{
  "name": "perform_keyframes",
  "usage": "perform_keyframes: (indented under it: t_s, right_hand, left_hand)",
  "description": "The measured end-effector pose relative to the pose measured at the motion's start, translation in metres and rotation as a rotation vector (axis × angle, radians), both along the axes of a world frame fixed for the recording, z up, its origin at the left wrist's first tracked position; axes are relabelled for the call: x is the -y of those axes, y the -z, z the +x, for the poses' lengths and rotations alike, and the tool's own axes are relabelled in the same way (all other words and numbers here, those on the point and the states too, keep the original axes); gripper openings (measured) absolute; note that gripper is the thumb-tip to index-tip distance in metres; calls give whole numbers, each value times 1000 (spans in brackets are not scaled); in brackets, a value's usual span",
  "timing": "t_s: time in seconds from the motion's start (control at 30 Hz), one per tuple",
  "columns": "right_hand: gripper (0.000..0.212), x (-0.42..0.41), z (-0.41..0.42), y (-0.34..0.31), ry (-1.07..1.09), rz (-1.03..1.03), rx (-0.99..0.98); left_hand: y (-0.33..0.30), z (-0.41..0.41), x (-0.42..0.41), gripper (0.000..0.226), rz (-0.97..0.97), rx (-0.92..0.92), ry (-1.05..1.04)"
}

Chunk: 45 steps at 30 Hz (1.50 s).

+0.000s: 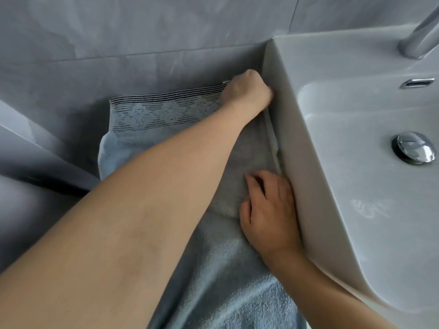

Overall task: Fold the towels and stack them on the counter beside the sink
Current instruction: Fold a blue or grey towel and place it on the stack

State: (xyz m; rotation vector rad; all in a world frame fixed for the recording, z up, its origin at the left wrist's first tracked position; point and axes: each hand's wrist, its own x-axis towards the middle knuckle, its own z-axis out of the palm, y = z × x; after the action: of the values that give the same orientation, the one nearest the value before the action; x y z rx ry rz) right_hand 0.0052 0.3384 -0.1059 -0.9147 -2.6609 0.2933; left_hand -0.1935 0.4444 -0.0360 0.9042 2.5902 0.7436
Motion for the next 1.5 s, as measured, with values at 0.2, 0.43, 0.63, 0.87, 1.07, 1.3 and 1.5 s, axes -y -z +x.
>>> perform_keyframes:
  t_s: [0.2, 0.43, 0.63, 0.87, 1.07, 1.3, 1.5]
  right_hand:
    - [58, -3, -9, 3, -4, -54, 44]
    - [60, -7, -11, 3, 22, -112, 56]
    - [62, -7, -10, 2, 15, -118, 113]
    - [52, -12, -15, 3, 0, -112, 83]
    - [44, 44, 23, -21, -18, -259, -239]
    - [58, 88, 152, -2, -355, -49, 270]
    - [59, 64, 170, 6, -409, 13, 291]
  left_hand:
    - [20, 12, -1, 40, -99, 19, 59]
    - [15, 47, 114, 41, 106, -278, 134]
    - [60, 96, 263, 64, -411, -308, 157]
    - [81, 95, 273, 62, -357, -314, 104]
    - [82, 91, 271, 65, -321, -323, 54]
    - [82, 82, 267, 62, -321, -309, 58]
    - [51, 126, 290, 56, -252, -301, 106]
